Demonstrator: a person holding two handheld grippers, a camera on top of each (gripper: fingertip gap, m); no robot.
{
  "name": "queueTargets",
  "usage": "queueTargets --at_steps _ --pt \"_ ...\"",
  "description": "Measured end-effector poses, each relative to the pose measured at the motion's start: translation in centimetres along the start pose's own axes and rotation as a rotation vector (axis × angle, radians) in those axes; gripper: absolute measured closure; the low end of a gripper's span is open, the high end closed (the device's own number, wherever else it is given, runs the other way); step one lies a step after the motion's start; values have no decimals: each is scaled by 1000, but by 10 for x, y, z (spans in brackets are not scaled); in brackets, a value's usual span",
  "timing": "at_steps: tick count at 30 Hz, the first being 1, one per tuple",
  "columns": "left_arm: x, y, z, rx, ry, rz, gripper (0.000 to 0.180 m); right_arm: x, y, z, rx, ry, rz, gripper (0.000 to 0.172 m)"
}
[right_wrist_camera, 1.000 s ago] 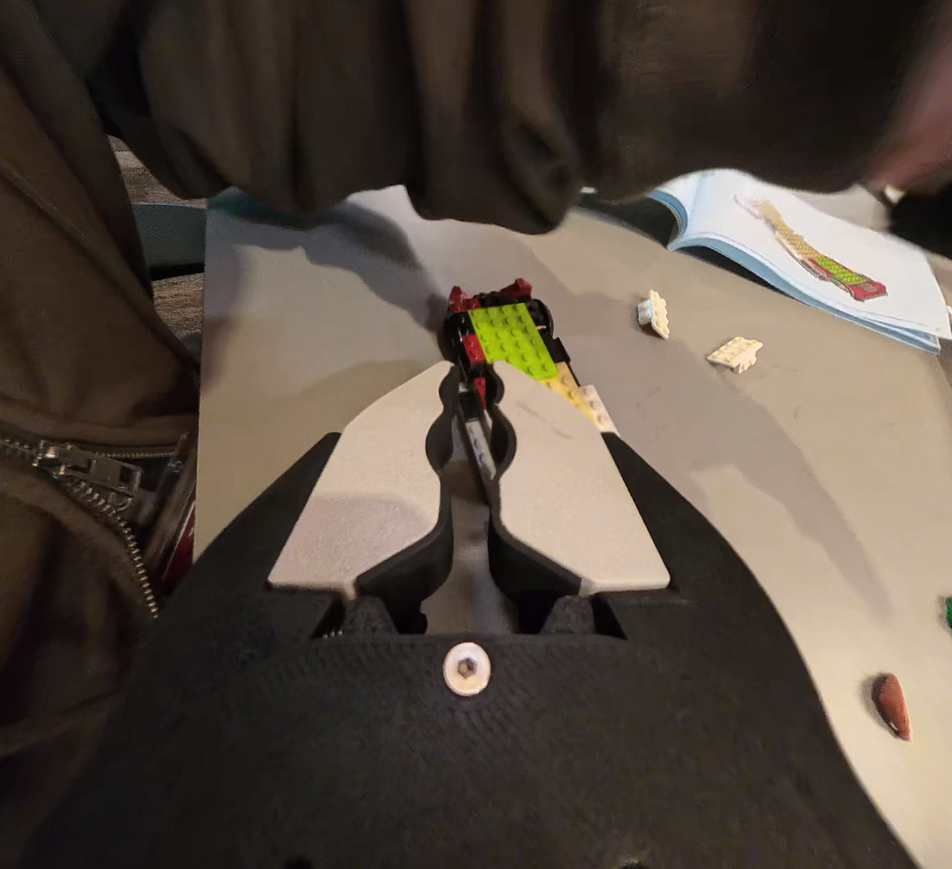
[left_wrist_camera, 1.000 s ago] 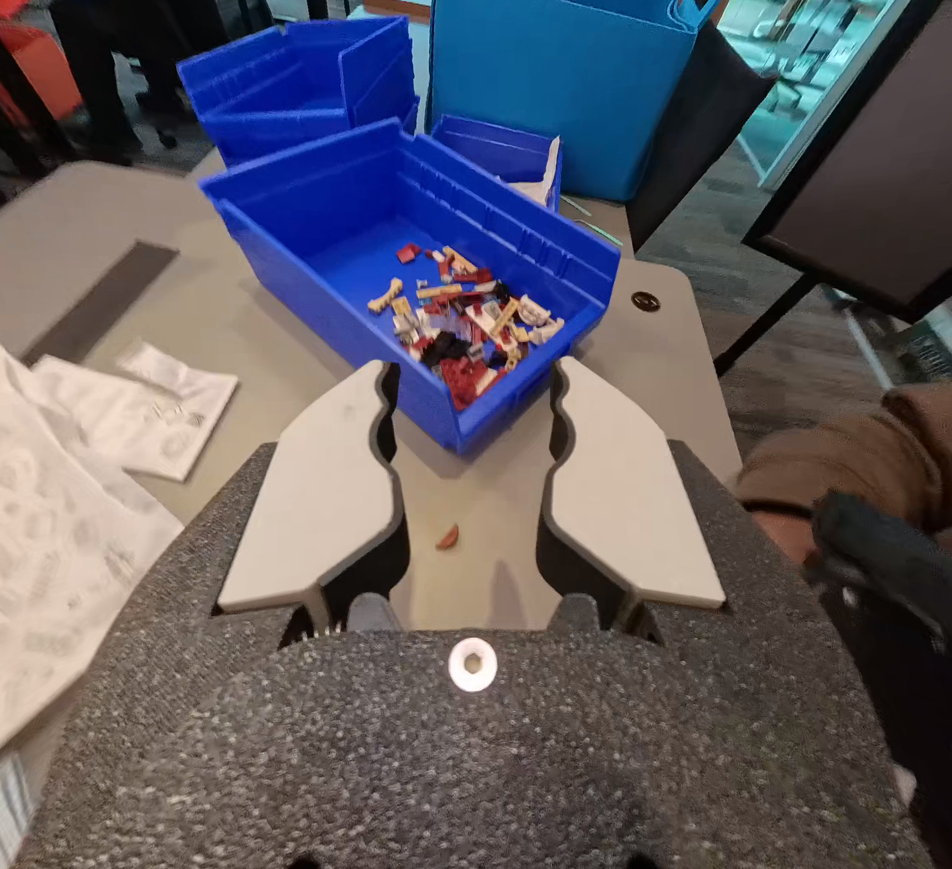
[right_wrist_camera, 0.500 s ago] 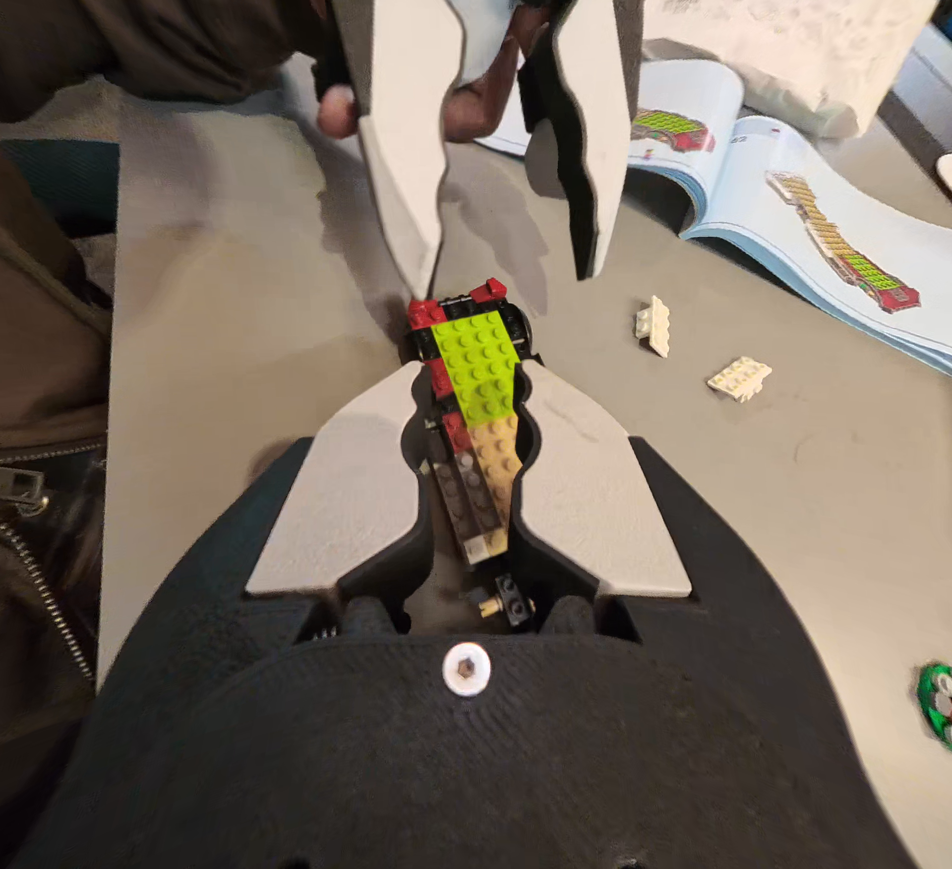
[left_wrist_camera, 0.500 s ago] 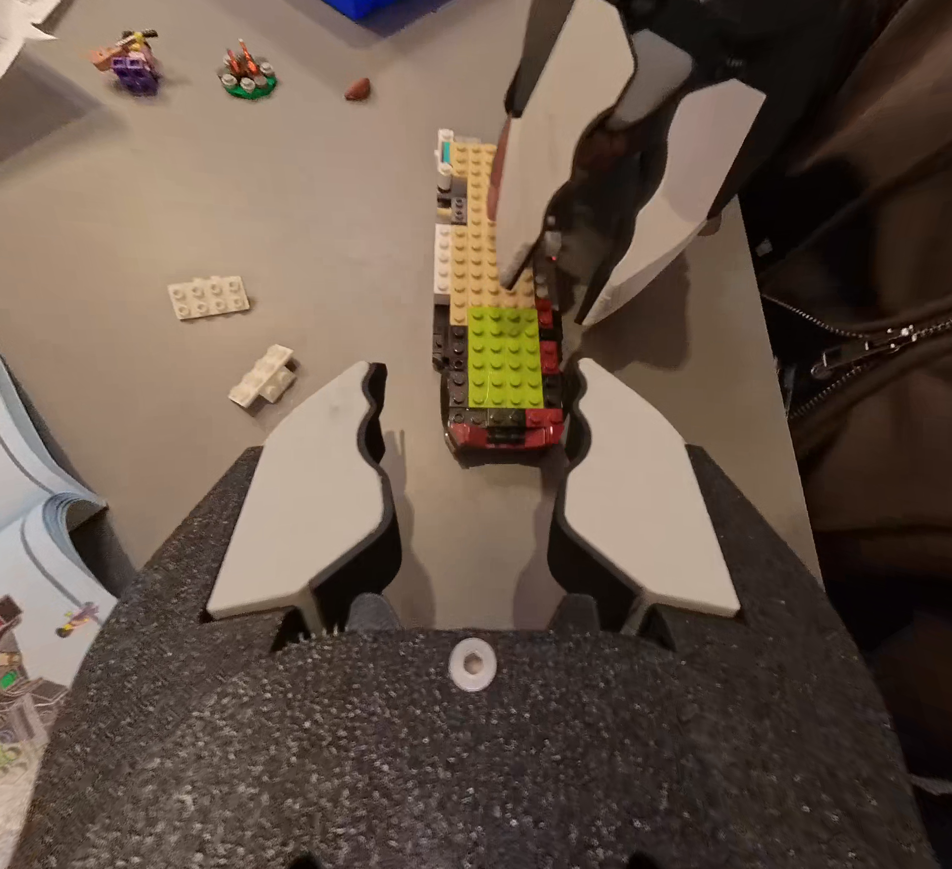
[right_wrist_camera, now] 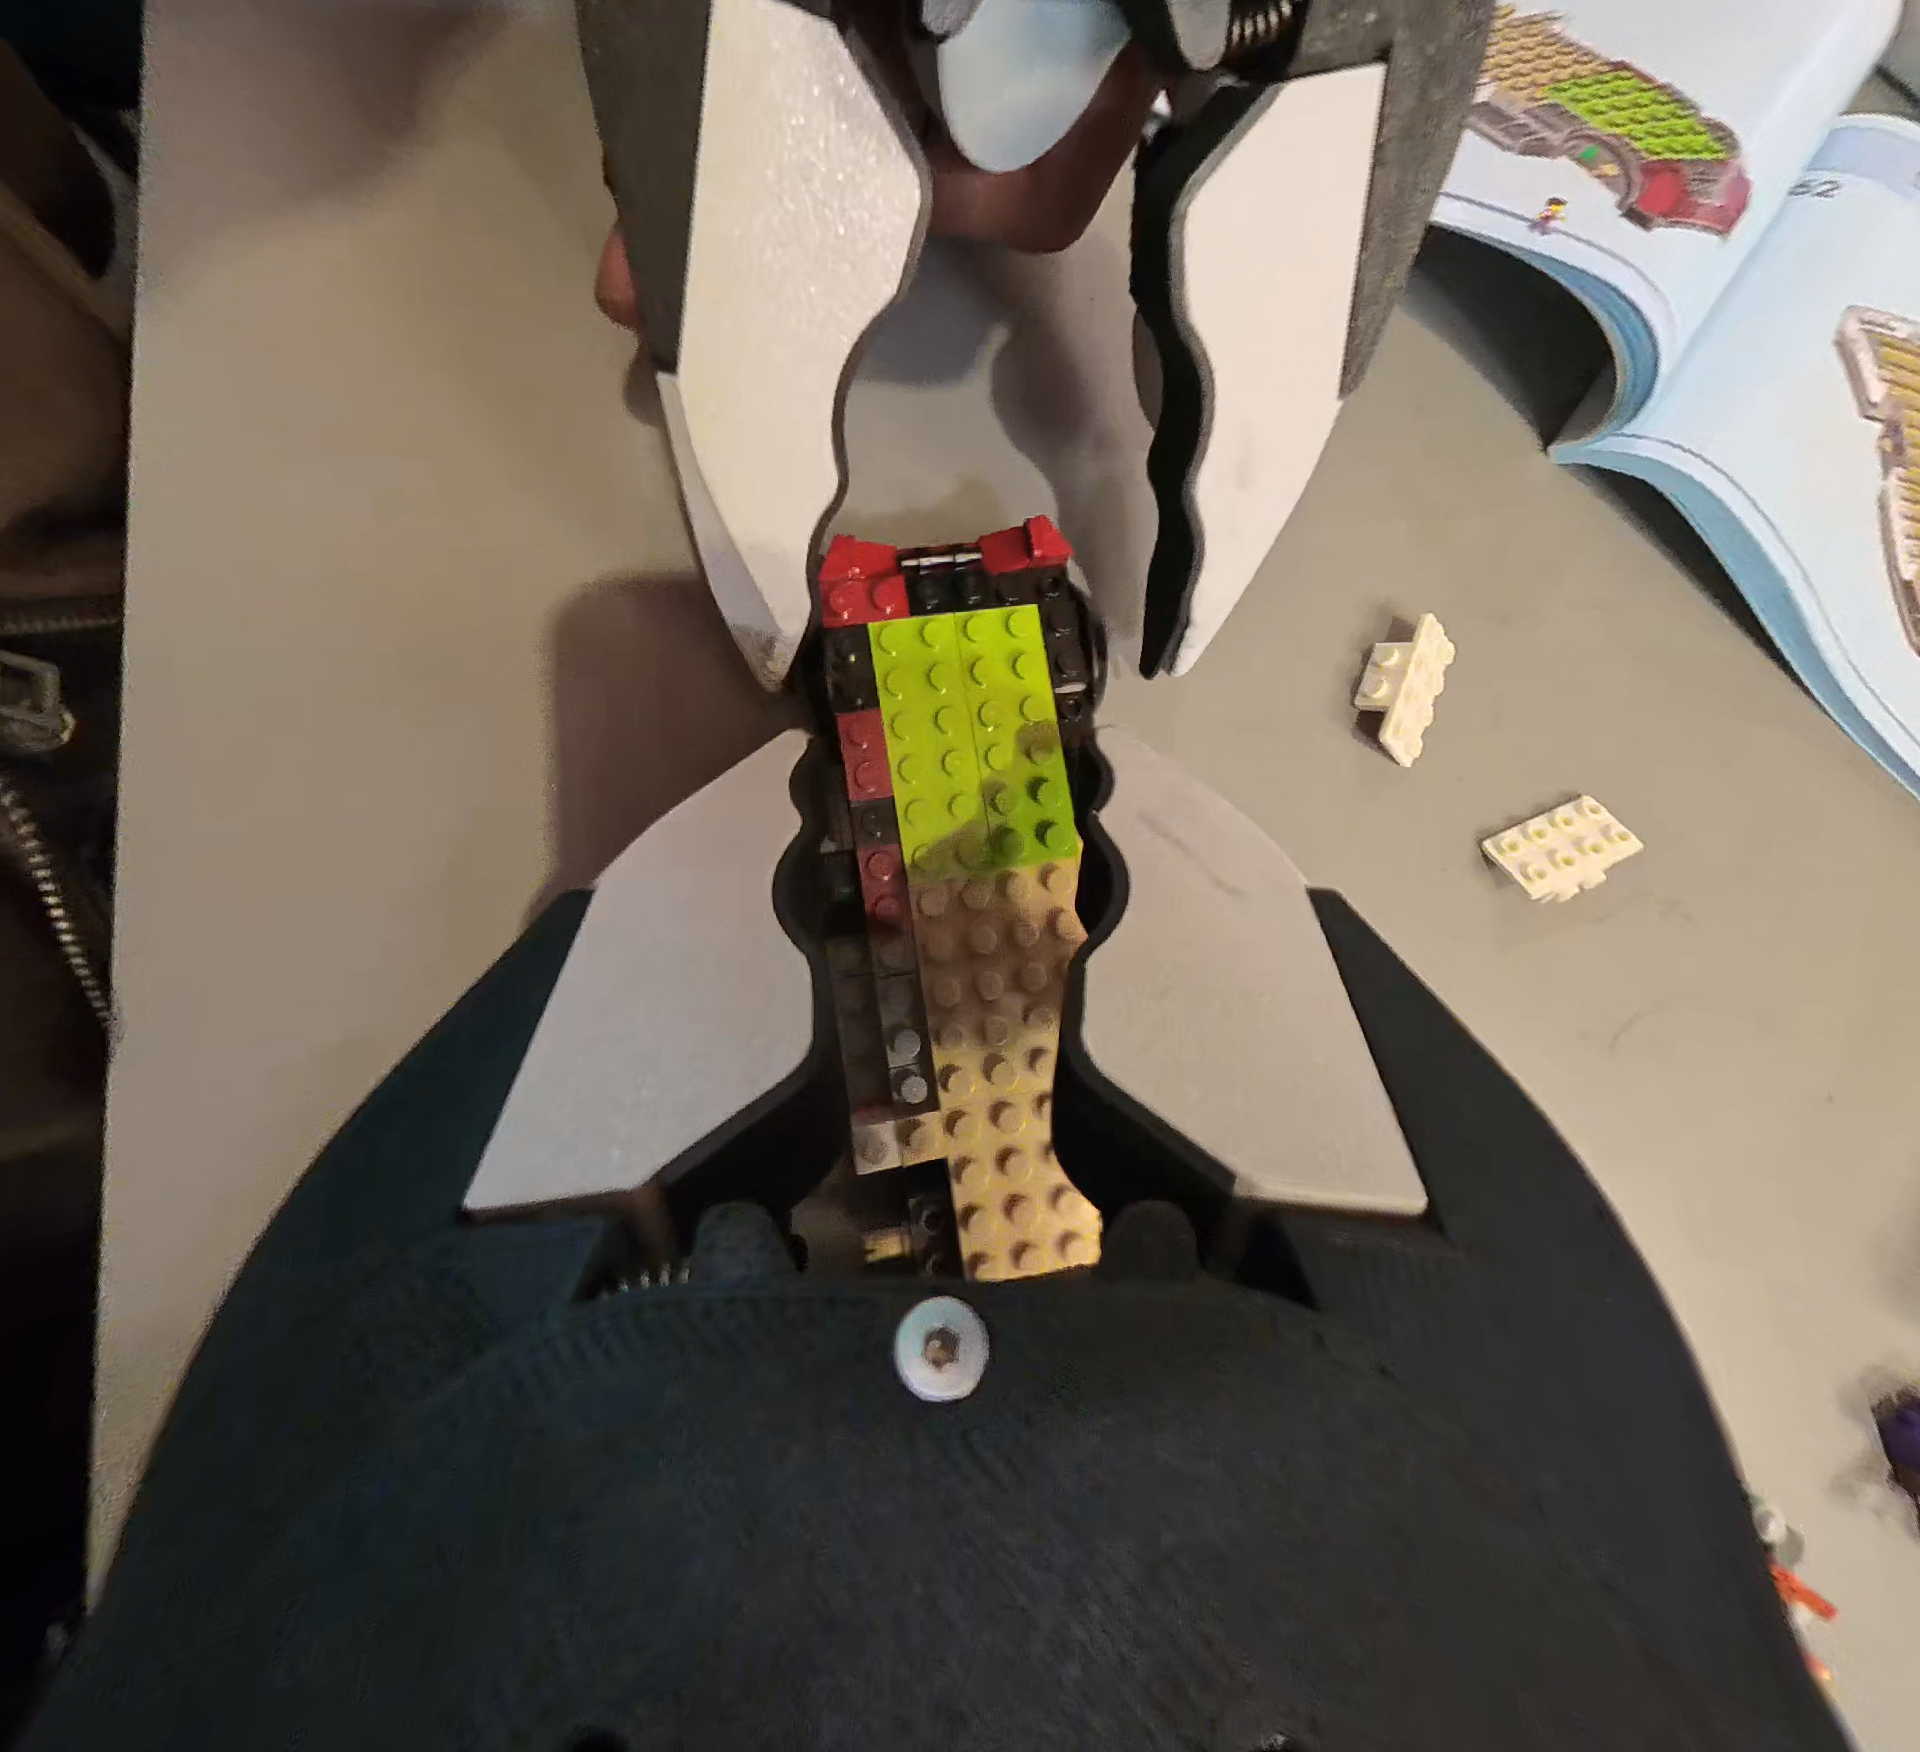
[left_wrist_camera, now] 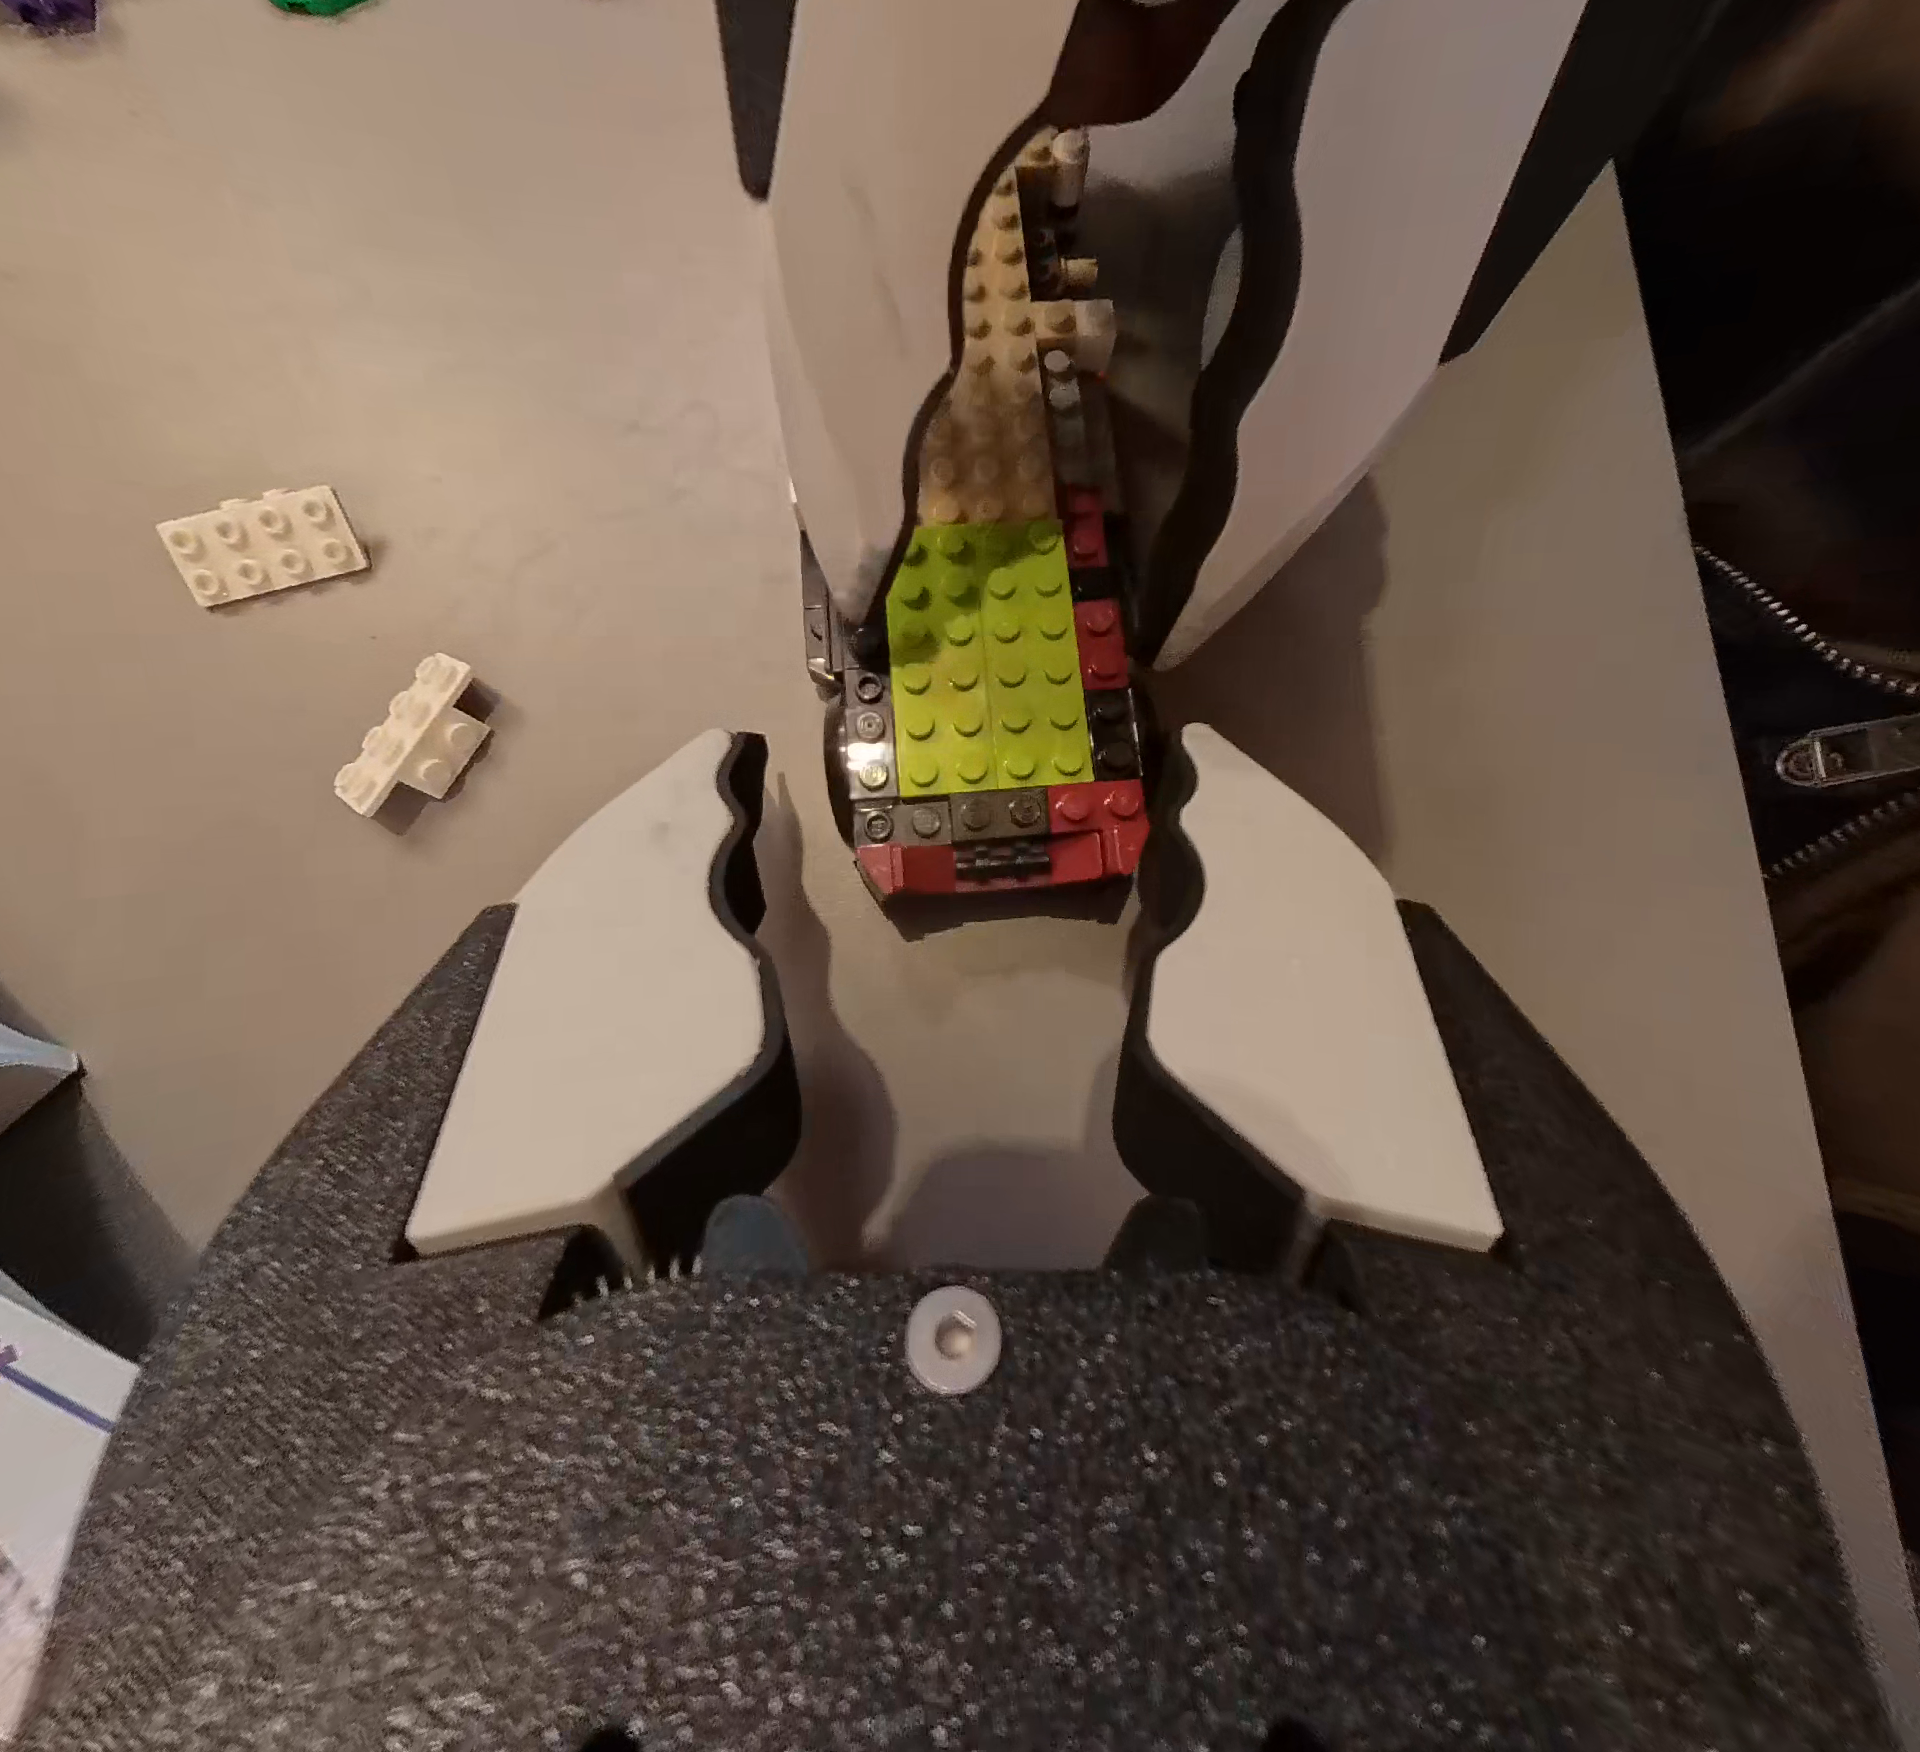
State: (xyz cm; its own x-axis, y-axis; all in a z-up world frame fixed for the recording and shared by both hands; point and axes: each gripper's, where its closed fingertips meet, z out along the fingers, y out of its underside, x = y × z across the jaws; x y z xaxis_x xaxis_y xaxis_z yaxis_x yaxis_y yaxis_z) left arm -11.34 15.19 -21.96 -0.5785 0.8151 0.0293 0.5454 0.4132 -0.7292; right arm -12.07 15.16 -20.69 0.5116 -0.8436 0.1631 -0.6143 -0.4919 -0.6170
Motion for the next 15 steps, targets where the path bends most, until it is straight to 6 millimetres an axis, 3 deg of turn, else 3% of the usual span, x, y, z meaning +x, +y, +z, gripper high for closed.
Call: queueTargets --at_steps 6,15 --pt "2 1 2 1 14 2 118 1 0 5 -16 -56 -21 128" --pt "3 1 1 -11 9 20 118 1 -1 5 -8 -97 -11 132"
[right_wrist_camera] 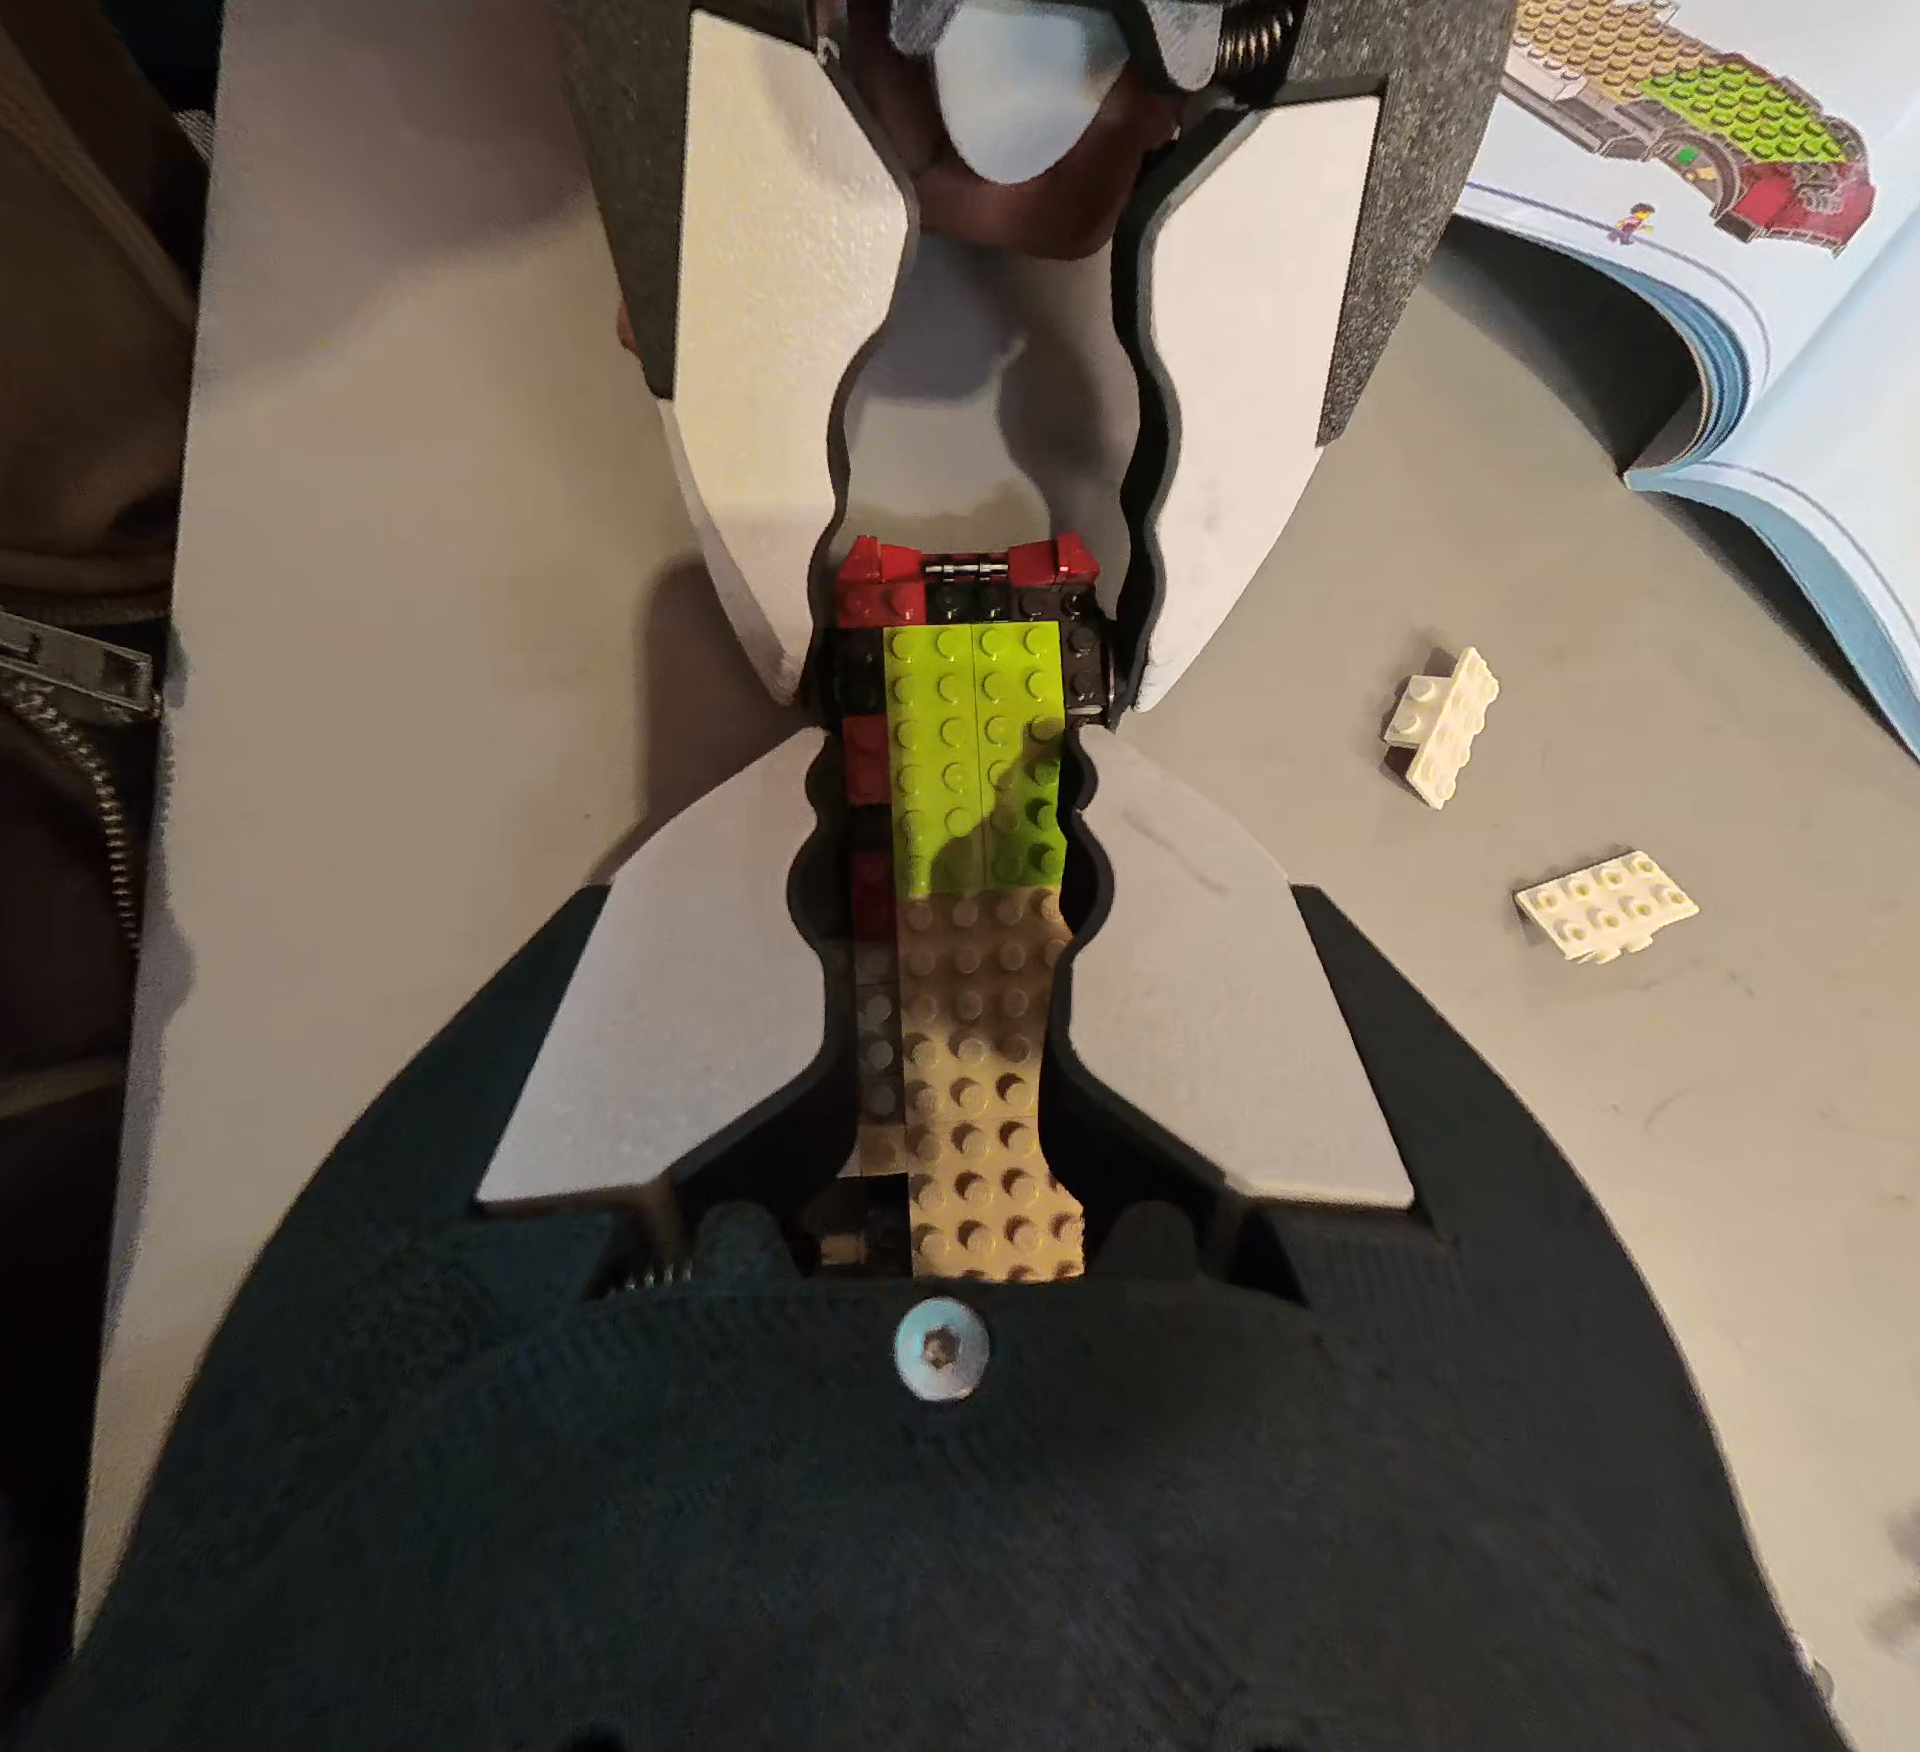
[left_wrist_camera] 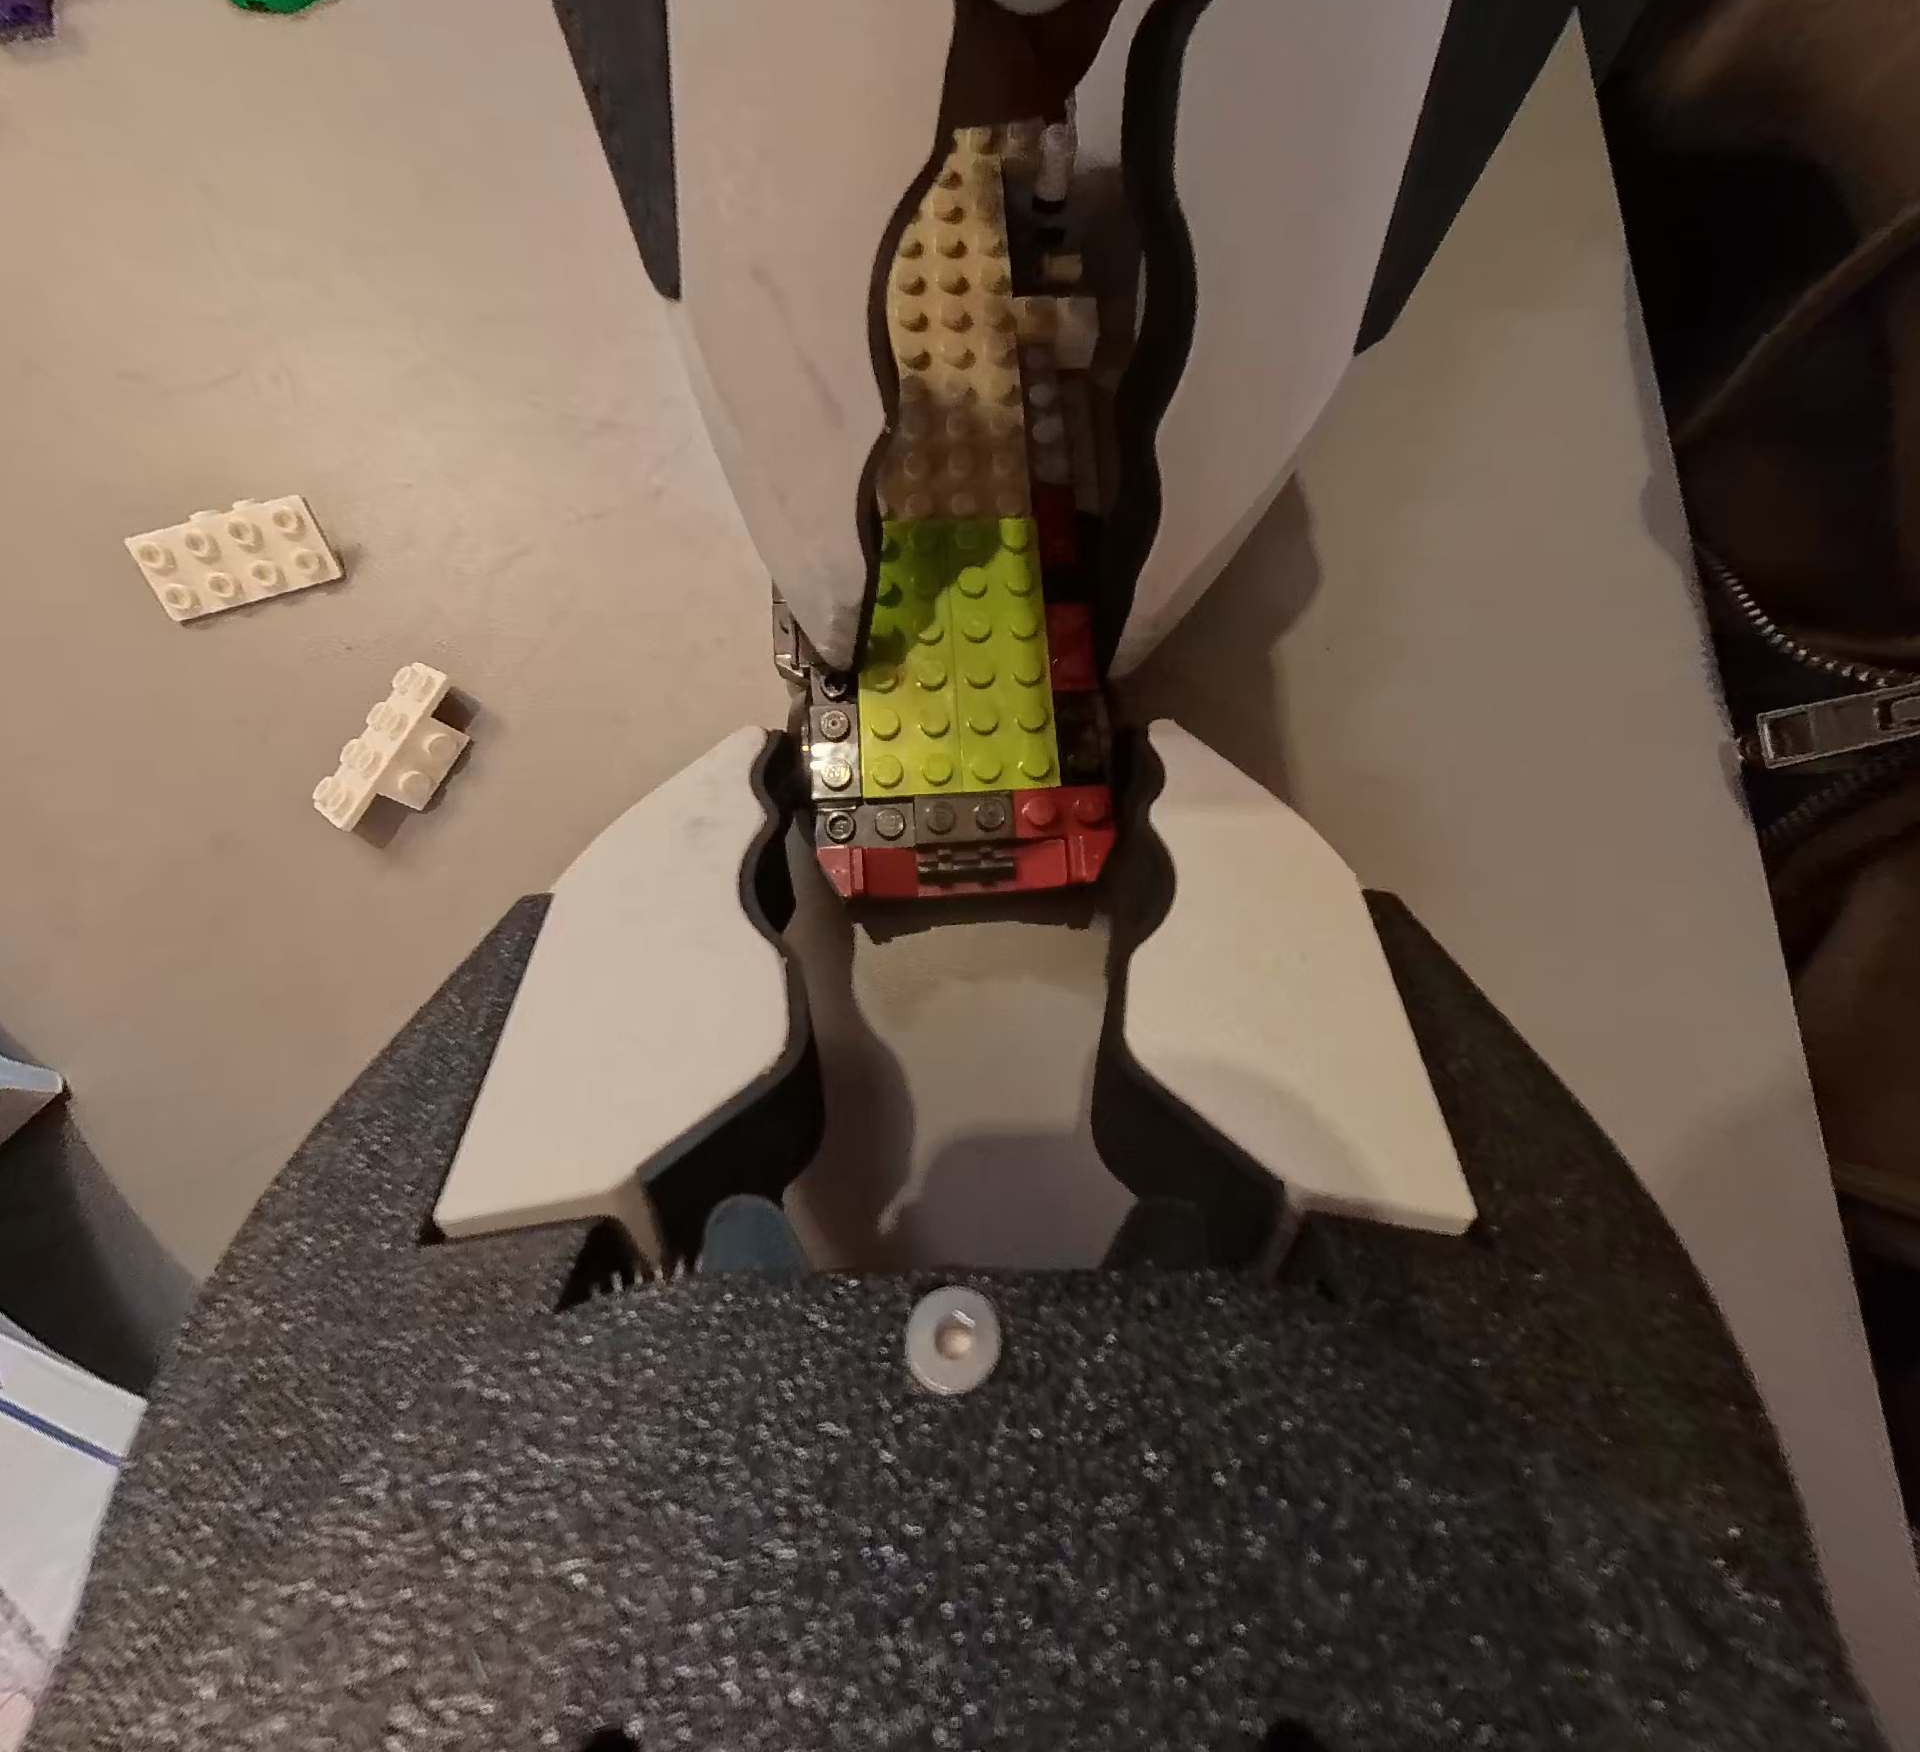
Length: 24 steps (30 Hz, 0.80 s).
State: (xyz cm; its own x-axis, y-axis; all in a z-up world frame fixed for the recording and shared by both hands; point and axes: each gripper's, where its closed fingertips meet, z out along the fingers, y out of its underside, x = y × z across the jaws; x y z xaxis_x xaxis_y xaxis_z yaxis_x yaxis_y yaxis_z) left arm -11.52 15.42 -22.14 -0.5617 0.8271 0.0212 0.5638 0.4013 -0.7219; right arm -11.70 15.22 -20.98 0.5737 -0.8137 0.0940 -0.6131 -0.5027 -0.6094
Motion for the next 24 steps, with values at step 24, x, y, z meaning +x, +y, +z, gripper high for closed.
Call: queueTargets --at_steps 24 --pt "-6 -11 -4 96 -90 111 137 3 -1 0 20 52 -54 148"
